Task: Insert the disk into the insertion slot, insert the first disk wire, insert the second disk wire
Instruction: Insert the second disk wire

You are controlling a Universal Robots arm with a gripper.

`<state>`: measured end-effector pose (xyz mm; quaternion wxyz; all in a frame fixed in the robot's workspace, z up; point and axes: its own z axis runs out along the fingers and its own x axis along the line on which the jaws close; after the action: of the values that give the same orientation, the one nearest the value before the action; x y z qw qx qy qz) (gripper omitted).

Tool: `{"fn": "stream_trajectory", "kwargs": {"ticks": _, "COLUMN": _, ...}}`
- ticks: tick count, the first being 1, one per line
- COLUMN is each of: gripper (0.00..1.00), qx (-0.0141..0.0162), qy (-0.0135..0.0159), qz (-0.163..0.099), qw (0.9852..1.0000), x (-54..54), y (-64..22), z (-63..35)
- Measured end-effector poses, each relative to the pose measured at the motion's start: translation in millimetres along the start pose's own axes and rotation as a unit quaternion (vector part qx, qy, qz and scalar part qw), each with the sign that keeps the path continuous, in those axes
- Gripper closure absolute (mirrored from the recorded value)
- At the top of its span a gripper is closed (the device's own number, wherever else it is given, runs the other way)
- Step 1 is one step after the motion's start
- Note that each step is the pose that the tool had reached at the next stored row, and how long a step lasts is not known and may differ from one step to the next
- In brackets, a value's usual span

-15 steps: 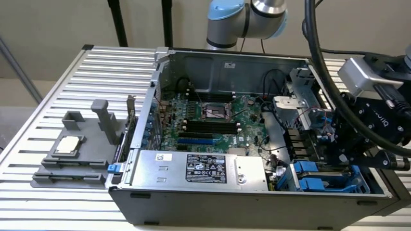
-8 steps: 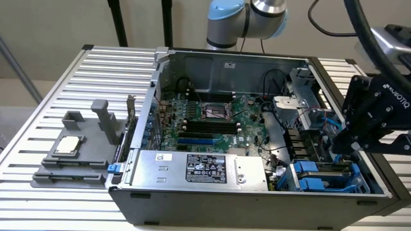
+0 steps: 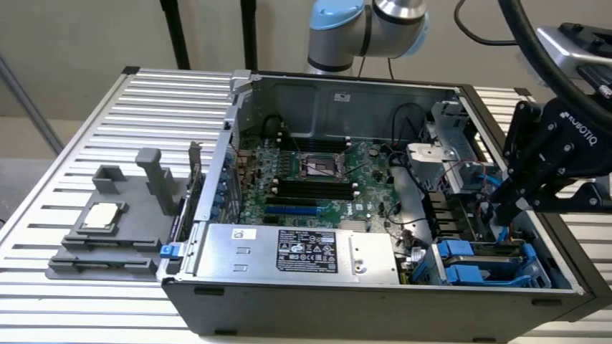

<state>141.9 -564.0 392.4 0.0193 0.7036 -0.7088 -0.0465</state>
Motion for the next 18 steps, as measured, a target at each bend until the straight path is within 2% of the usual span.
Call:
{"fn": "stream_trajectory", "kwargs": {"ticks": 3, "gripper": 0.75, "qx": 0.0006, "qy": 0.0015, "qz": 0.0, "qw": 1.0, "x": -5.4, "y": -0.1, "z": 1.5}}
{"fn": "stream_trajectory", "kwargs": {"ticks": 5, "gripper": 0.73, "qx": 0.0013, "qy": 0.0049, "qz": 0.0, "qw": 1.0, "x": -5.6, "y": -0.3, "z": 2.7}}
{"fn": "stream_trajectory", "kwargs": {"ticks": 6, "gripper": 0.67, "qx": 0.0014, "qy": 0.0075, "qz": 0.001, "qw": 1.0, "x": -5.6, "y": -0.3, "z": 3.1}}
{"fn": "stream_trajectory", "kwargs": {"ticks": 8, "gripper": 0.67, "qx": 0.0016, "qy": 0.0124, "qz": 0.001, "qw": 0.9999, "x": -5.5, "y": -0.4, "z": 4.2}}
{"fn": "stream_trajectory", "kwargs": {"ticks": 13, "gripper": 0.67, "qx": 0.0019, "qy": 0.0312, "qz": 0.004, "qw": 0.9995, "x": -5.4, "y": -1.5, "z": 6.4}}
{"fn": "stream_trajectory", "kwargs": {"ticks": 15, "gripper": 0.67, "qx": 0.002, "qy": 0.0357, "qz": 0.005, "qw": 0.9993, "x": -5.7, "y": -2.3, "z": 8.3}}
{"fn": "stream_trajectory", "kwargs": {"ticks": 18, "gripper": 0.67, "qx": 0.002, "qy": 0.0403, "qz": 0.005, "qw": 0.9992, "x": -8.3, "y": -3.3, "z": 11.9}}
